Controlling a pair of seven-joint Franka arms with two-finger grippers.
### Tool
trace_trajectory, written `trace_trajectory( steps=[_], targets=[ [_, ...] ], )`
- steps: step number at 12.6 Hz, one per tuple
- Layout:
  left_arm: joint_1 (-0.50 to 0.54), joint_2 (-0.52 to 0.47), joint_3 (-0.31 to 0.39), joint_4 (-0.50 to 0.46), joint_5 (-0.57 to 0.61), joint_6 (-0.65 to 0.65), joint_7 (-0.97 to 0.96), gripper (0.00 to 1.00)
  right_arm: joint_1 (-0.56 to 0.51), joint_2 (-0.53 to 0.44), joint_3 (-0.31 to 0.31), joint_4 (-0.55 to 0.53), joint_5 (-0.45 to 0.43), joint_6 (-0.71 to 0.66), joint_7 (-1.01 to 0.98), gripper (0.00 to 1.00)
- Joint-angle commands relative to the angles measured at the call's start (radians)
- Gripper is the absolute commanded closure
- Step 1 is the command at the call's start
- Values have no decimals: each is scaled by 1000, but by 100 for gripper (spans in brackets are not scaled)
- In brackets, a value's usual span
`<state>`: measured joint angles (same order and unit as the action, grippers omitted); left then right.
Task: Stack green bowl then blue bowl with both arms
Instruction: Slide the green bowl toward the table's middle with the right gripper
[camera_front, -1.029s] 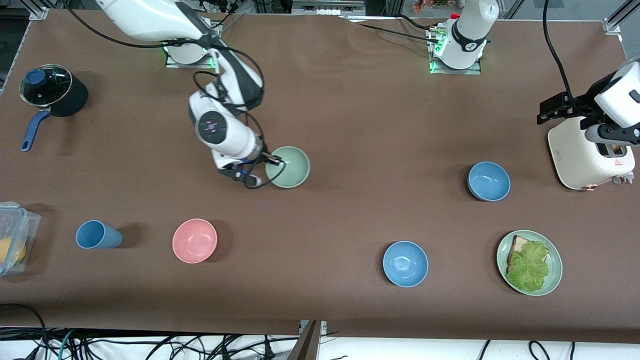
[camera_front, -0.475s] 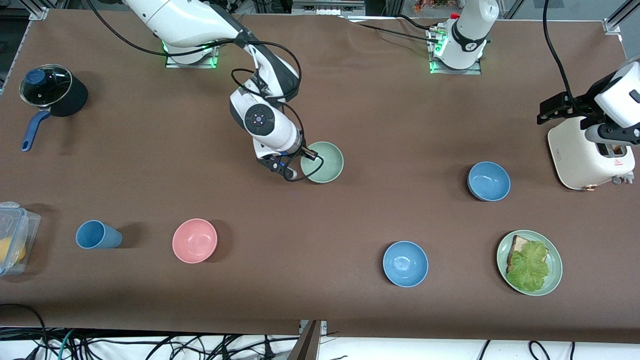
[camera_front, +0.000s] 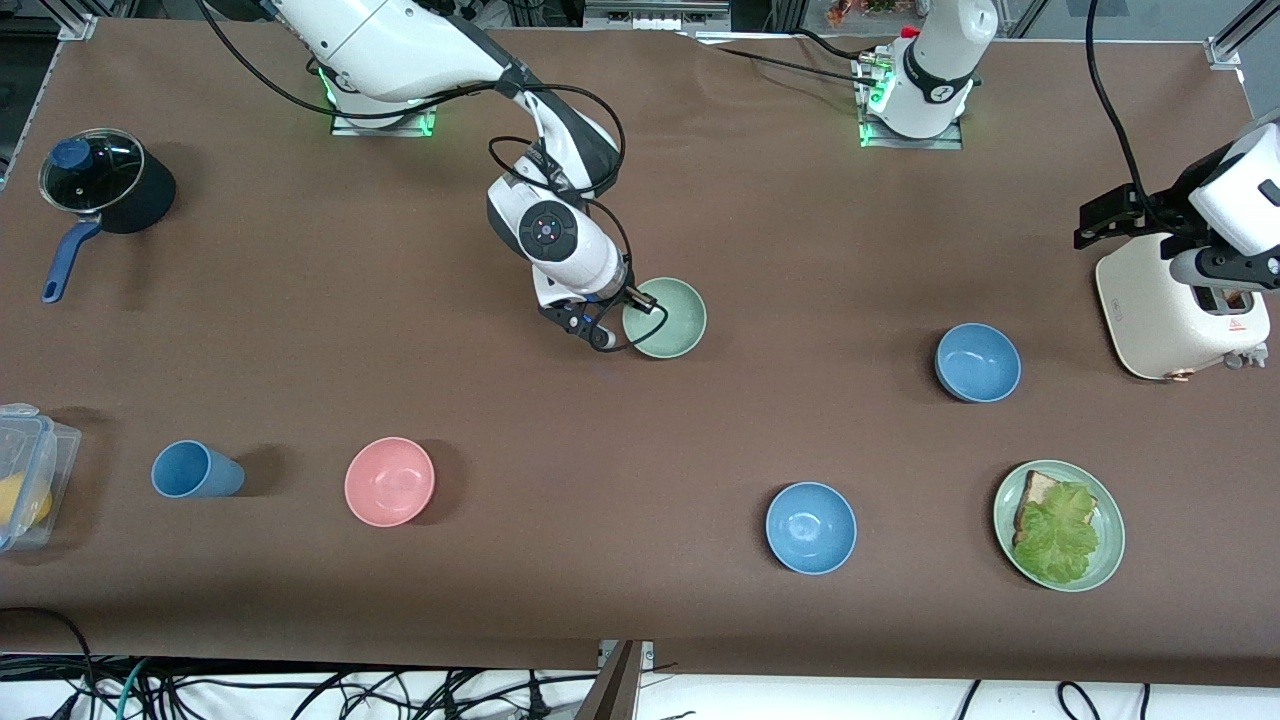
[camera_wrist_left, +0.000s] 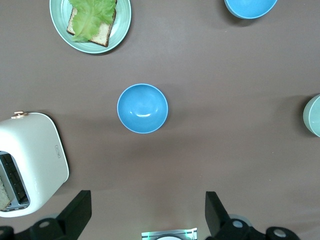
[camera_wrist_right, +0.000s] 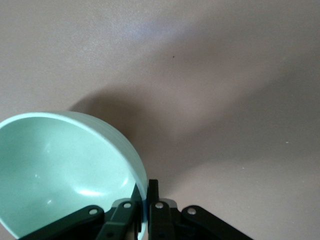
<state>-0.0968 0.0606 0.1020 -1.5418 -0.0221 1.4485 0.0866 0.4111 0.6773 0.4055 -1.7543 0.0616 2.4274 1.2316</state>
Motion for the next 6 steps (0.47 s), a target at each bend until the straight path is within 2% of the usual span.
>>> trace_trajectory(
  steps=[1,3,5,6],
  targets=[
    [6,12,-1,29,-24,-22,-5,0,17,21,-4,24,6,21,14,100],
    [6,12,-1,29,-24,-22,-5,0,26,22,-4,24,4,35,26,100],
    [6,12,-1,29,-24,-23,-5,0,26,19,-4,28,-5,35,25,2],
    [6,12,-1,29,-24,-23,-7,0,25,18,-5,35,-9,33,19,1]
  ],
)
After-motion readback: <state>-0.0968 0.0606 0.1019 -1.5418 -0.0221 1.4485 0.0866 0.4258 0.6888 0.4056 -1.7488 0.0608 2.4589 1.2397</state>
